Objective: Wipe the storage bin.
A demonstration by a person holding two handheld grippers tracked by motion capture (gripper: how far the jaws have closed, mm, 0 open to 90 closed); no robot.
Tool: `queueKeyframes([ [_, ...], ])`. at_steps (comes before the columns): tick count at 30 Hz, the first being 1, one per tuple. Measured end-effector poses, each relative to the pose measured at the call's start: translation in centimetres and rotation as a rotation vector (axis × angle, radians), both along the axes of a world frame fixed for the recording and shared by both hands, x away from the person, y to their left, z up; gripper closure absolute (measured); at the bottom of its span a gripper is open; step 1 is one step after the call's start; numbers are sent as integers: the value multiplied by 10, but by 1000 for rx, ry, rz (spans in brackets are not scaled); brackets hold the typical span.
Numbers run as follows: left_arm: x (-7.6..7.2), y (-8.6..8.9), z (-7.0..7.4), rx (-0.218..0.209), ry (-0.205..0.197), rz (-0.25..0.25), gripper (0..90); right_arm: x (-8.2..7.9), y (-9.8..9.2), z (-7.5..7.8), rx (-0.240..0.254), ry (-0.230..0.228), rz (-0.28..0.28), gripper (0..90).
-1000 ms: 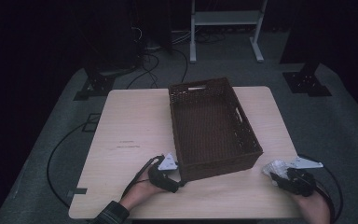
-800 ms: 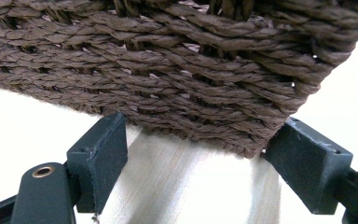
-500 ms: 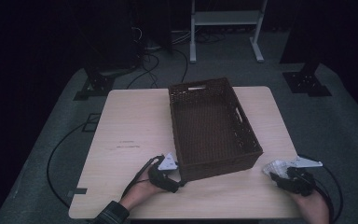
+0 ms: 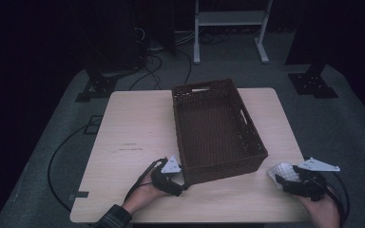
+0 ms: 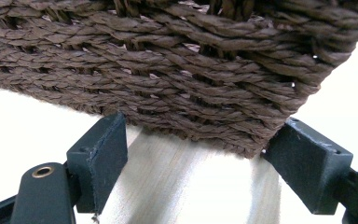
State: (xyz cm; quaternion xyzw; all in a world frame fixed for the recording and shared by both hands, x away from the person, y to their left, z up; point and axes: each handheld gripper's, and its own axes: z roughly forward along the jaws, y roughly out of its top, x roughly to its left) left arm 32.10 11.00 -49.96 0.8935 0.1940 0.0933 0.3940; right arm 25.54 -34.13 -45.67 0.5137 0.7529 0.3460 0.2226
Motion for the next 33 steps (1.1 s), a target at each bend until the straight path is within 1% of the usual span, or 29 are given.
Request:
queueKeyframes([
  [2, 0, 0, 0, 2, 1, 3, 195, -1, 2, 4, 5, -12, 12, 216],
  [5, 0, 2, 4, 25, 17, 9, 179, -1, 6, 9, -2, -19, 30, 229],
  [6, -1, 4, 7, 20, 5, 9, 172, -1, 7, 11, -2, -26, 34, 232],
  [9, -4, 12, 13, -1, -7, 18, 162, -1, 11, 19, 12, -46, 50, 290],
  [10, -5, 14, 14, -7, -7, 24, 153, -1, 12, 22, 18, -59, 52, 315],
  [11, -5, 20, 17, -4, 1, 34, 139, -1, 12, 24, 23, -68, 57, 336],
  [12, -5, 24, 18, -1, 0, 39, 129, 0, 13, 27, 39, -72, 68, 376],
  [14, -6, 32, 20, -6, -2, 64, 117, 2, 14, 30, 39, -83, 76, 439],
  [15, -7, 38, 20, -3, 7, 76, 110, 3, 15, 32, 38, -86, 82, 467],
  [16, -7, 42, 20, 4, 11, 80, 99, 5, 17, 34, 35, -88, 85, 522],
  [18, -9, 53, 19, 25, 10, 95, 83, 8, 19, 35, 43, -94, 87, 605],
  [19, -9, 56, 17, 22, 11, 105, 72, 10, 19, 36, 49, -92, 84, 658],
  [21, -9, 67, 14, 53, 17, 119, 51, 15, 21, 36, 53, -87, 87, 730],
  [22, -10, 71, 13, 60, 18, 129, 34, 18, 22, 36, 49, -79, 85, 781],
  [23, -10, 76, 12, 67, 22, 143, 25, 21, 23, 36, 46, -77, 87, 814],
  [24, -11, 81, 12, 72, 26, 155, 24, 24, 24, 36, 48, -74, 90, 848],
  [25, -11, 86, 11, 67, 28, 171, 18, 27, 25, 36, 51, -71, 91, 874],
  [27, -13, 98, 10, 53, 39, 208, 16, 34, 27, 35, 59, -66, 99, 890],
  [29, -15, 107, 9, 48, 52, 234, 0, 40, 29, 35, 58, -64, 109, 891],
  [31, -16, 117, 7, 54, 51, 262, 0, 45, 32, 34, 62, -60, 124, 894],
  [32, -17, 120, 7, 59, 52, 268, 0, 48, 34, 34, 59, -60, 139, 895],
  [33, -17, 126, 6, 67, 58, 277, 0, 49, 36, 34, 50, -58, 141, 895],
])
